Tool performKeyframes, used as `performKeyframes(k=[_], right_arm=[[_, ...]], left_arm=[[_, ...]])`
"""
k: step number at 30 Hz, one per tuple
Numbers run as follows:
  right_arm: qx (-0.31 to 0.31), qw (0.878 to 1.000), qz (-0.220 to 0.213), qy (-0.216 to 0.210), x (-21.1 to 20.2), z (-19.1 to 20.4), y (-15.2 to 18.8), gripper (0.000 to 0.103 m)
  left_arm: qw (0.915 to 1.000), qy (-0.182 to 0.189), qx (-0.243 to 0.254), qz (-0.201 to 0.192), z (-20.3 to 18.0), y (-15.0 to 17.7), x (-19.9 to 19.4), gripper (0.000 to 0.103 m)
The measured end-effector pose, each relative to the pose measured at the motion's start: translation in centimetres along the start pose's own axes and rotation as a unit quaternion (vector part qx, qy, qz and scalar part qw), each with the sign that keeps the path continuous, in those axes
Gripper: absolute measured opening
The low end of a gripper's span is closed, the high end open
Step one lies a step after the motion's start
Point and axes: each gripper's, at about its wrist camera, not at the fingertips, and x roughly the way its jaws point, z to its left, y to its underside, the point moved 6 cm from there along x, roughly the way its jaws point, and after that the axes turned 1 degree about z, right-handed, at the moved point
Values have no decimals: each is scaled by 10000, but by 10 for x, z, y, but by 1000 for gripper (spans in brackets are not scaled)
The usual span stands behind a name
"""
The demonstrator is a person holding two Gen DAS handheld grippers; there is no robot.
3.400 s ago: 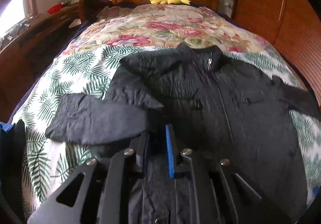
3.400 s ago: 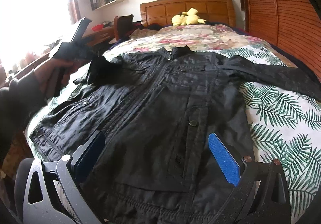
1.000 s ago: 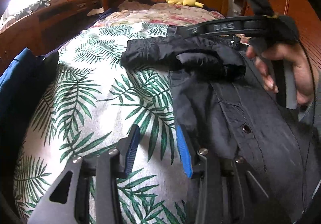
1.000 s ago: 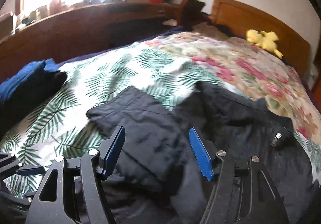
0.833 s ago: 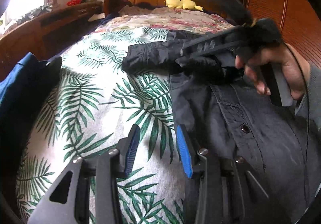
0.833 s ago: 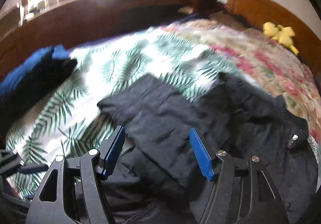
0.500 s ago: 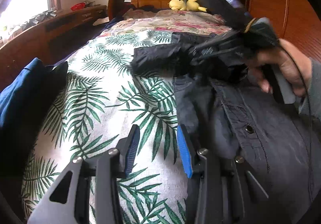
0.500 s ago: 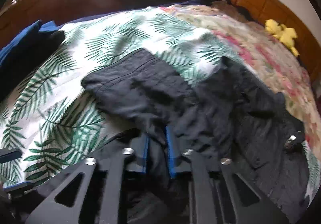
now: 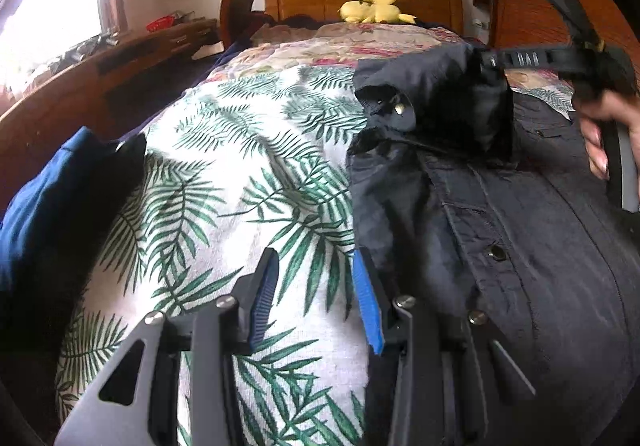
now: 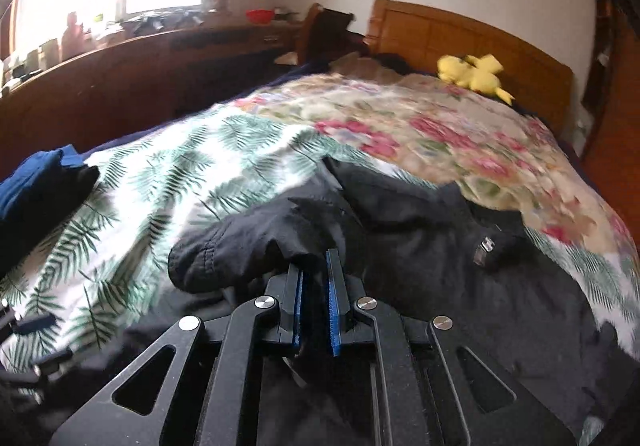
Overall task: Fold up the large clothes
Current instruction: 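Fold the held sleeve across the jacket body toward the left gripper, then release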
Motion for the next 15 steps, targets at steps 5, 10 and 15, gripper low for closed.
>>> performKeyframes(k=[5,10,15], right_arm=[[162,9992,343,138,-3,-23,38,7],[149,9986,465,213,-9,-30,58,11],[29,9992,374,169,-29,-28,60,21]], left_arm=[[9991,43,90,-410,-6,-13,-23,36],[9976,336,80,-602,-20,-28,-40,36],[9954,483,219,-792,-38,-37,-58,36]])
